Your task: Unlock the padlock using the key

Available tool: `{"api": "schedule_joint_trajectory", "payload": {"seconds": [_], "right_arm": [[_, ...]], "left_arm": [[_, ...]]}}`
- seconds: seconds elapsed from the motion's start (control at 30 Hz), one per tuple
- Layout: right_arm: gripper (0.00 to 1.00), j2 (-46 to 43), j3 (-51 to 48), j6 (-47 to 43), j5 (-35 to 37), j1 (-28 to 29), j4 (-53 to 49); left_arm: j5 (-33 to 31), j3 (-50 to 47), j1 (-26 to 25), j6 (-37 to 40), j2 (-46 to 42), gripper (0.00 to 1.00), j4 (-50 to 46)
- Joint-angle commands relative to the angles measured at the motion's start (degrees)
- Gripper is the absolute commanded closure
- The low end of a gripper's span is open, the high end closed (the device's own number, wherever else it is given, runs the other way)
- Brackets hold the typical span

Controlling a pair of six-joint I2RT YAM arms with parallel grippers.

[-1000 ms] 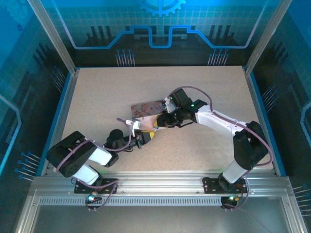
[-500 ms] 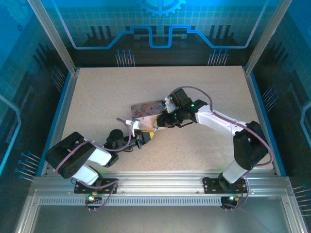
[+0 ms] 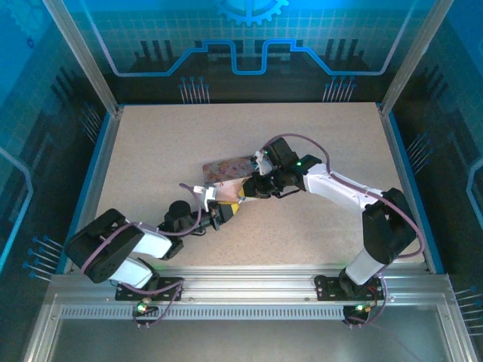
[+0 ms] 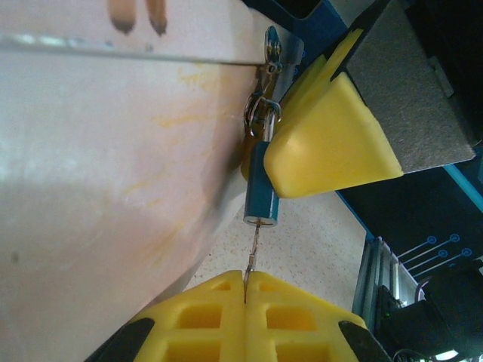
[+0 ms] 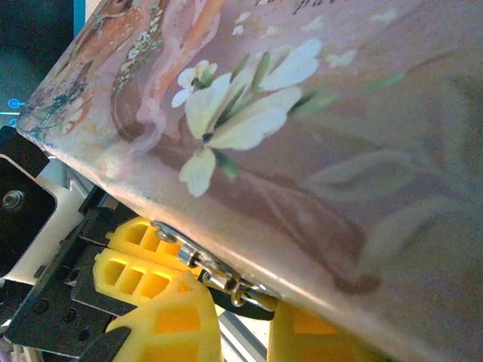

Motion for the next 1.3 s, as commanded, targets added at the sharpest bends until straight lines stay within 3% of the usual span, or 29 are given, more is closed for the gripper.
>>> {"api": "schedule_joint_trajectory", "payload": {"seconds": [0.0, 0.83, 1.27], "right_arm": [[1.0, -2.2, -0.2, -1.8, -2.7, 0.5, 0.7], [1.0, -1.6, -2.7, -1.4, -2.2, 2.0, 3.1], [1.0, -0.6, -7.1, -1.0, -3.3, 2.0, 7.3]], "left_arm": [[-1.7, 0.2, 0.3, 0.7, -1.3, 1.0, -0.3], [-3.8, 3.3, -1.6, -4.2, 6.5, 1.0, 6.3], [-0.7, 4.8, -0.1, -6.2, 5.1, 1.0, 8.3]]}}
